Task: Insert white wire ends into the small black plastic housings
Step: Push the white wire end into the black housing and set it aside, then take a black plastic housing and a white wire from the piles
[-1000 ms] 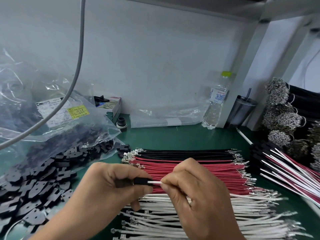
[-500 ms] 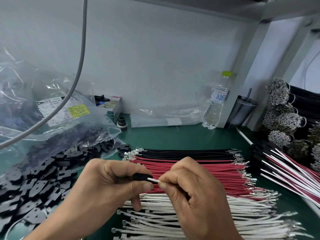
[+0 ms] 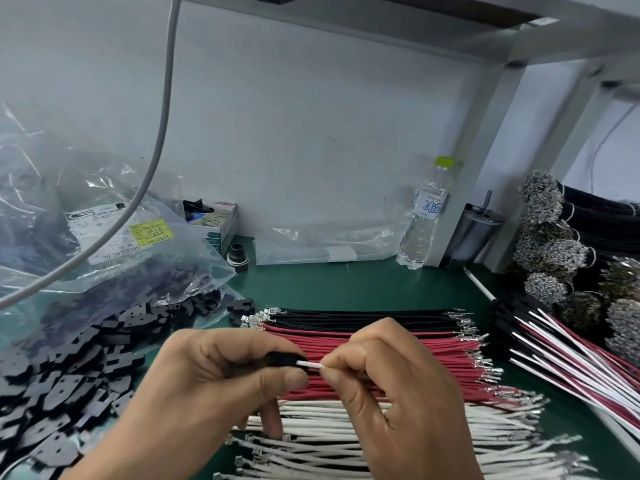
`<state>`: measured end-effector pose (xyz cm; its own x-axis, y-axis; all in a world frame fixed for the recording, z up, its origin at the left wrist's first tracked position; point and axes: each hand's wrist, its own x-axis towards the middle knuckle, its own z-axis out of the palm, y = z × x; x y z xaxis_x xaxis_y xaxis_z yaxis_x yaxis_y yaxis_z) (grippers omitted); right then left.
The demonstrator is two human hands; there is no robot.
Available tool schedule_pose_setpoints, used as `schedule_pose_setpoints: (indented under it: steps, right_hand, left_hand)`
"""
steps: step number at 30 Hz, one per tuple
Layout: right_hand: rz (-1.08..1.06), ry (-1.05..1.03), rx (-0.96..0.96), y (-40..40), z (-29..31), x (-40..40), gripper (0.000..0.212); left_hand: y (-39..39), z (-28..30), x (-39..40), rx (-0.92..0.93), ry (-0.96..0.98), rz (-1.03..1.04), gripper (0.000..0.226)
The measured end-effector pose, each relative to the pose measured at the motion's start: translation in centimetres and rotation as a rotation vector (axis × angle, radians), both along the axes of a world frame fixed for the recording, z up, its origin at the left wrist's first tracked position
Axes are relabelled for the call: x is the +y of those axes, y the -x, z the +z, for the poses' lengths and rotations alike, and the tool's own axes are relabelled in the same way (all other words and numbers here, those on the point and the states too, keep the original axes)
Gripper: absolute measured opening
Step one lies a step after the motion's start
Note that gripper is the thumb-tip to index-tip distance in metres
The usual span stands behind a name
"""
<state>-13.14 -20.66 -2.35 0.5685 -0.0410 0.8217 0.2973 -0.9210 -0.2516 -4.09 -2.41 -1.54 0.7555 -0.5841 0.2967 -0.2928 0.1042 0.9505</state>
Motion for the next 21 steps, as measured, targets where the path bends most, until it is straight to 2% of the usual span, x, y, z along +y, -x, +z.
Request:
schedule_pose_setpoints:
  steps: [2, 5, 10, 12, 15, 19, 21]
  right_hand:
    - [-0.062, 0.050, 0.011, 0.2, 0.3, -0.7, 0.021]
    - [-0.189, 0.135, 0.093, 0.4, 0.7, -1.8, 0.031]
    - [-0.221, 0.162, -0.056, 0.8, 1.6, -3.0, 0.027]
    - [-0.235, 0.158, -0.097, 1.4, 2.5, -4.0, 0.026]
    - [-0.392, 0.126, -0.079, 3.5, 4.8, -7.7, 0.026]
    - [-0.712, 0.110, 0.085, 6.8, 5.2, -15.7, 0.031]
    - [-0.804, 0.122, 0.193, 8.6, 3.7, -19.3, 0.029]
  left_hand:
    - [-0.5, 0.0, 0.1, 0.071, 0.084, 0.034, 0.040]
    - [-1.4, -0.2, 0.5, 0.183, 0.249, 0.105, 0.067]
    - [-1.9, -0.7, 0.3, 0.259, 0.305, 0.137, 0.083]
    - [-1.8, -0.7, 0.4, 0.207, 0.238, 0.150, 0.074]
    - [-1.6, -0.8, 0.6, 0.089, 0.203, 0.254, 0.038]
    - [-1.0, -1.1, 0.5, -0.113, 0.088, 0.352, 0.025]
    - [-0.6, -1.2, 0.4, -0.307, -0.009, 0.377, 0.014]
